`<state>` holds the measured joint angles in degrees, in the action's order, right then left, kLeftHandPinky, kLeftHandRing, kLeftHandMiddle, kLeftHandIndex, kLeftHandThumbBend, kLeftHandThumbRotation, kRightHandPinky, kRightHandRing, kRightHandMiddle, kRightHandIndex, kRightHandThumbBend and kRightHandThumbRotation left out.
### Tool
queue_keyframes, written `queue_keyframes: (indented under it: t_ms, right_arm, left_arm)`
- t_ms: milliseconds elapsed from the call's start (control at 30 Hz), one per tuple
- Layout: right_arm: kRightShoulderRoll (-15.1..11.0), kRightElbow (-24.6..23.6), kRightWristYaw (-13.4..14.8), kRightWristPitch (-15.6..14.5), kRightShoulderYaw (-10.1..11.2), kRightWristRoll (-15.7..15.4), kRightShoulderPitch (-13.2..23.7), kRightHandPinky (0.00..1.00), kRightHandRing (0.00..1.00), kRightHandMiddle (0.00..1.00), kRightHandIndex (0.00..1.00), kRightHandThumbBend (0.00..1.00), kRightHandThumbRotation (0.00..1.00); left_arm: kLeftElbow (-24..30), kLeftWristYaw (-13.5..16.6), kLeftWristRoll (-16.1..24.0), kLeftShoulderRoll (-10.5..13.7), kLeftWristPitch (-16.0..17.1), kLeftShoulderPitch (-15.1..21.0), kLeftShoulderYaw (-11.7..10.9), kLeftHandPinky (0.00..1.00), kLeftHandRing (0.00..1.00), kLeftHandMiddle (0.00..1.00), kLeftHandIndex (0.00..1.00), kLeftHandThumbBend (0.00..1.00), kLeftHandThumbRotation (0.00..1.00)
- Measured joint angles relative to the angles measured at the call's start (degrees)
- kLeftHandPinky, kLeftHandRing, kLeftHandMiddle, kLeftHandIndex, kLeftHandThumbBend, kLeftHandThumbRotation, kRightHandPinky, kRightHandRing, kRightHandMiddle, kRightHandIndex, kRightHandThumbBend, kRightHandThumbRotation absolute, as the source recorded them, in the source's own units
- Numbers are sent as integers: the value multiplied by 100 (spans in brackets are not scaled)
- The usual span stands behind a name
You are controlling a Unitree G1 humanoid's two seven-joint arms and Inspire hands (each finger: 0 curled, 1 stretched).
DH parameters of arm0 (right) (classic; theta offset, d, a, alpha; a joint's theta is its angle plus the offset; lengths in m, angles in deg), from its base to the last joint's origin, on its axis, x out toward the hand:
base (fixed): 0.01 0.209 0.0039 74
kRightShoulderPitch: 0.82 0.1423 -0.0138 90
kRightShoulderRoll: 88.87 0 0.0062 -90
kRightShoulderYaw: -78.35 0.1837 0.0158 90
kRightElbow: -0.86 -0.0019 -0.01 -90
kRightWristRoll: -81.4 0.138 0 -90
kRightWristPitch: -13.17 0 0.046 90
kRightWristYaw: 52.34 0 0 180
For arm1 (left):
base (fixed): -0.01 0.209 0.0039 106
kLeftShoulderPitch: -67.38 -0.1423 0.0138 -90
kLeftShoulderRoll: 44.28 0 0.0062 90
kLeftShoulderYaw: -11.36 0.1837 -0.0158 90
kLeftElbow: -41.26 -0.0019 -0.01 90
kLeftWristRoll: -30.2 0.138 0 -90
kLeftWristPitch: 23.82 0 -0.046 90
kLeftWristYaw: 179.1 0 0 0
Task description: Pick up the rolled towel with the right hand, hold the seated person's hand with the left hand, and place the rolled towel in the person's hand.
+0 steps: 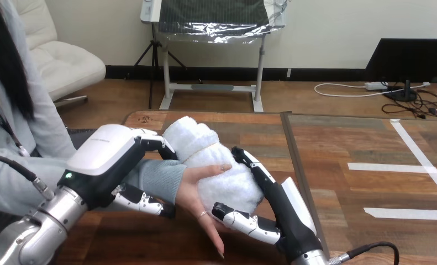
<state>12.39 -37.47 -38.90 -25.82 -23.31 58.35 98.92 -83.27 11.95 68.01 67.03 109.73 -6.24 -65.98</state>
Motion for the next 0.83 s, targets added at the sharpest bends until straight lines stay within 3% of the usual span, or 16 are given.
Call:
queue_keyframes:
  t_ms: [833]
  right_arm:
    - [-29,-75,-296,-122,-20,17,-64,91,93,91,94,84,68]
  left_arm:
    - [-1,-30,75,-1,-32,-60,5,95,100,100,100,100,49]
